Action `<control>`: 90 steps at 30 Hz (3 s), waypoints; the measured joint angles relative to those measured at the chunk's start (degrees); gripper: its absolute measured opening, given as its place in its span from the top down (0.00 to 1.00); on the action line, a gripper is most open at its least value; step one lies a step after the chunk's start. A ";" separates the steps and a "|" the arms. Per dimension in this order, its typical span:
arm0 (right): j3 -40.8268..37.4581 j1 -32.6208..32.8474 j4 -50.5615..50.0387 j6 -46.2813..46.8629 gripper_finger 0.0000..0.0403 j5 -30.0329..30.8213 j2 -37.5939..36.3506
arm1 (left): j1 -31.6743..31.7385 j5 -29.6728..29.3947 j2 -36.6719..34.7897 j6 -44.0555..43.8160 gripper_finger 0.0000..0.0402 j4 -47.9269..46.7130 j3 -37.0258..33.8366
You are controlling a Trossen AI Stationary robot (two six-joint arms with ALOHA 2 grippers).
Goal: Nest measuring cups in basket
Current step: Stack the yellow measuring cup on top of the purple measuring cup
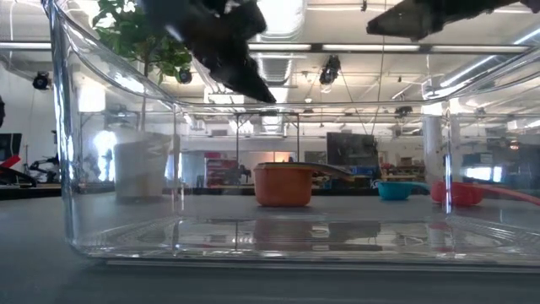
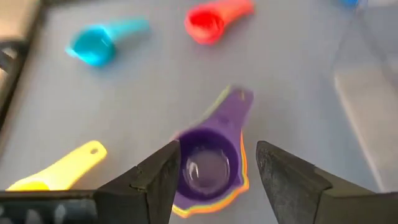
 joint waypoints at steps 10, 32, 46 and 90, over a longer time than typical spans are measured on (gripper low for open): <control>0.13 -14.27 -8.01 8.56 0.65 -0.96 4.27 | -0.01 -0.09 -11.88 -4.55 0.53 32.40 -19.21; 2.58 -32.75 -16.65 12.67 0.63 -11.94 20.10 | 0.00 -0.70 -10.64 -4.94 0.54 37.20 -21.61; 8.38 -35.69 -3.64 9.09 0.48 -24.60 35.57 | 0.02 -6.44 -10.64 -3.43 0.54 36.54 -21.59; 31.35 -35.12 -3.06 8.93 0.29 -18.59 65.45 | 0.28 -7.93 -9.75 -5.20 0.54 28.36 -21.68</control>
